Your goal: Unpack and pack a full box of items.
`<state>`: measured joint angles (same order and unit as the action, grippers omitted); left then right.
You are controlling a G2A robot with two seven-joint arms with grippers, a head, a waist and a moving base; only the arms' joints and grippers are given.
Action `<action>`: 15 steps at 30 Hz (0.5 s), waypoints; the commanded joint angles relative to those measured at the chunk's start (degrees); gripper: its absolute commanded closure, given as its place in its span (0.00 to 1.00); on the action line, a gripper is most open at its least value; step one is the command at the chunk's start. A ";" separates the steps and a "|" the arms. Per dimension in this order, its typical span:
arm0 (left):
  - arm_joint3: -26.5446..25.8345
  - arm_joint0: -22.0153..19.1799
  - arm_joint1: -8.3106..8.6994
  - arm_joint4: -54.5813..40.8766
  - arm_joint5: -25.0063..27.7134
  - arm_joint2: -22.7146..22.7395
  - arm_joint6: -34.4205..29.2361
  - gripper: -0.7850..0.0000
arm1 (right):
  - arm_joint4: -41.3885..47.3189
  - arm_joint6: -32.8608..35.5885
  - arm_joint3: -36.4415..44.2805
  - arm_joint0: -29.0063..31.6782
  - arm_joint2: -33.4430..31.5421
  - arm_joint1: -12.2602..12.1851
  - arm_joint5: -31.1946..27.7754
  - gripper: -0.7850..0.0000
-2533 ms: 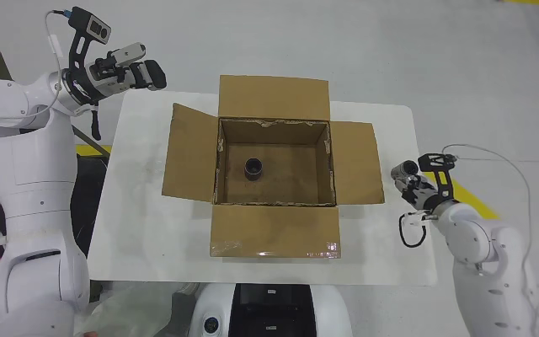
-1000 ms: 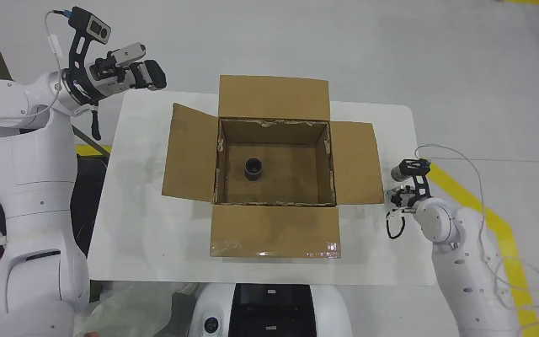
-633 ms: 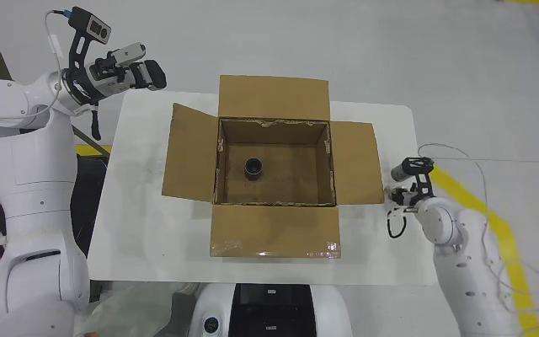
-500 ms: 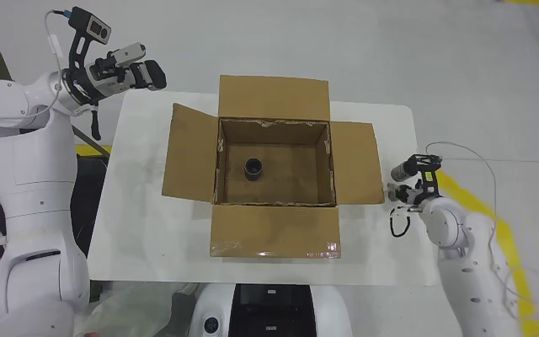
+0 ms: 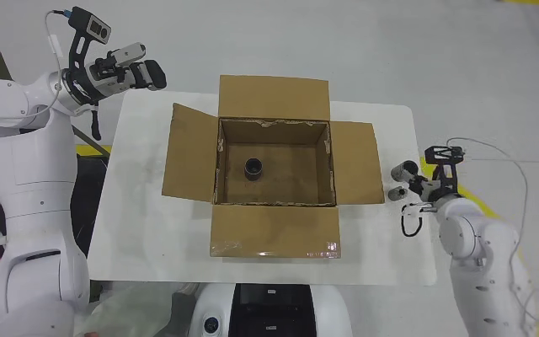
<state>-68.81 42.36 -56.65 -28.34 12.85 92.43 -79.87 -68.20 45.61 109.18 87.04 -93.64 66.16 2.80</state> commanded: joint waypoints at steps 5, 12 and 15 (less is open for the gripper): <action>0.00 0.00 0.00 0.00 0.00 0.00 0.00 0.00 | 0.01 -1.37 4.47 -0.23 -0.02 -0.05 -1.88 0.28; 0.00 0.00 0.00 0.00 0.00 0.00 0.00 0.00 | -3.36 -1.14 8.64 -1.69 3.19 -0.16 -5.69 0.25; 0.00 0.00 0.00 0.00 0.00 0.00 0.00 0.00 | -3.81 -1.16 9.98 -2.59 5.00 -0.12 -7.08 0.25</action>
<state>-68.81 42.36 -56.65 -28.34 12.85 92.43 -79.87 -71.97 44.43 118.74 84.79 -89.30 66.02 -3.81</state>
